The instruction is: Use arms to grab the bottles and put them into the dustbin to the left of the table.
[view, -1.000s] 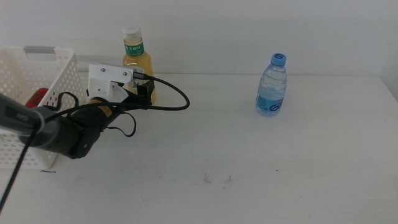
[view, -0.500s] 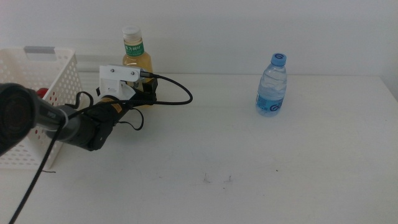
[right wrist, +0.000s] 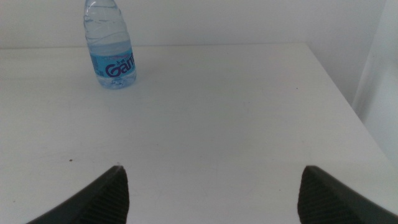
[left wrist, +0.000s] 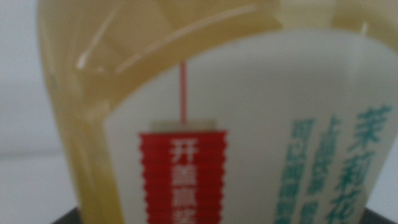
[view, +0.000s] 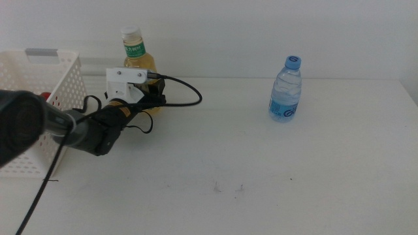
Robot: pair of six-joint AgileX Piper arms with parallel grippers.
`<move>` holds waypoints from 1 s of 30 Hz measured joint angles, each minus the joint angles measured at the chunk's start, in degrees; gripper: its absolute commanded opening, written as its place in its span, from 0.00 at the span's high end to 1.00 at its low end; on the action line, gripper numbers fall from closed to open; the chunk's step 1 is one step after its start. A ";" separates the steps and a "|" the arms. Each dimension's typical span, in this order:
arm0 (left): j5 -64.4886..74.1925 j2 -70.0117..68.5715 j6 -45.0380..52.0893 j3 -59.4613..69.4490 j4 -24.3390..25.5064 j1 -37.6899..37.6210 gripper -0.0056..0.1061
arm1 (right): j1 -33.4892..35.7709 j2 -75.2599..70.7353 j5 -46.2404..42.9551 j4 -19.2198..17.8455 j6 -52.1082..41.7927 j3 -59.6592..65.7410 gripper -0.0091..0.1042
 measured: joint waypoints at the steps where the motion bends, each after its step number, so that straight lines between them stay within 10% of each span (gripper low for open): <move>1: 0.94 -1.16 -1.17 1.22 0.86 0.08 0.97 | 0.00 0.00 0.00 0.00 0.00 0.00 0.22; 13: 44.97 -38.18 -5.87 20.09 6.81 -8.37 0.97 | 0.00 0.00 0.00 0.00 0.00 0.00 0.22; 30: 105.27 -61.18 7.61 6.37 -10.30 -13.32 0.97 | 0.00 0.00 0.00 0.00 0.00 0.00 0.22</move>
